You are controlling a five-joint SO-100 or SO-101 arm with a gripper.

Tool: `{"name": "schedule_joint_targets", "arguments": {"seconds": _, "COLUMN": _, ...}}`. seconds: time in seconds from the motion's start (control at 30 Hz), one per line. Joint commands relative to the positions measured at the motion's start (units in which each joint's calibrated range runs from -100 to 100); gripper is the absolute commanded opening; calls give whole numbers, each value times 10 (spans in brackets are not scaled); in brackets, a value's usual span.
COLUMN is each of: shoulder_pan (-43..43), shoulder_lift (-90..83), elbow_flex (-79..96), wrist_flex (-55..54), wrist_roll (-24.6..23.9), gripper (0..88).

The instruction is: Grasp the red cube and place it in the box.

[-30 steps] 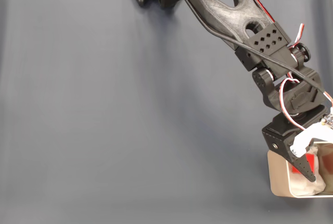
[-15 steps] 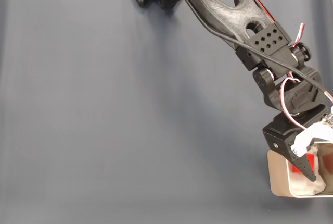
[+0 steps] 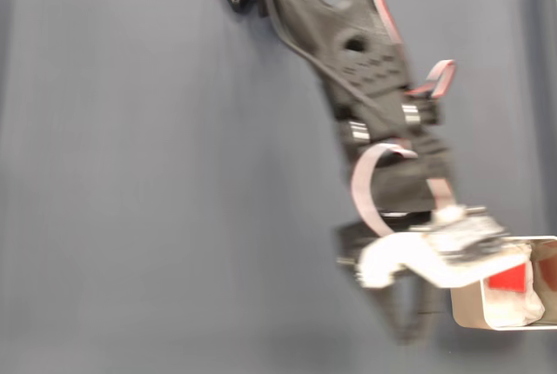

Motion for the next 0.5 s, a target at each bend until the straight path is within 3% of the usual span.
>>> {"name": "schedule_joint_targets", "arguments": {"seconds": 0.0, "shoulder_pan": 59, "shoulder_lift": -126, "elbow_flex": 75, "wrist_flex": -10, "wrist_roll": -3, "gripper": 0}}
{"name": "schedule_joint_targets", "arguments": {"seconds": 0.23, "shoulder_pan": 119, "shoulder_lift": -366, "elbow_flex": 336, "wrist_flex": -13, "wrist_roll": -15, "gripper": 0}}
{"name": "schedule_joint_targets", "arguments": {"seconds": 0.47, "shoulder_pan": 114, "shoulder_lift": -667, "elbow_flex": 669, "wrist_flex": -7, "wrist_roll": -20, "gripper": 0}}
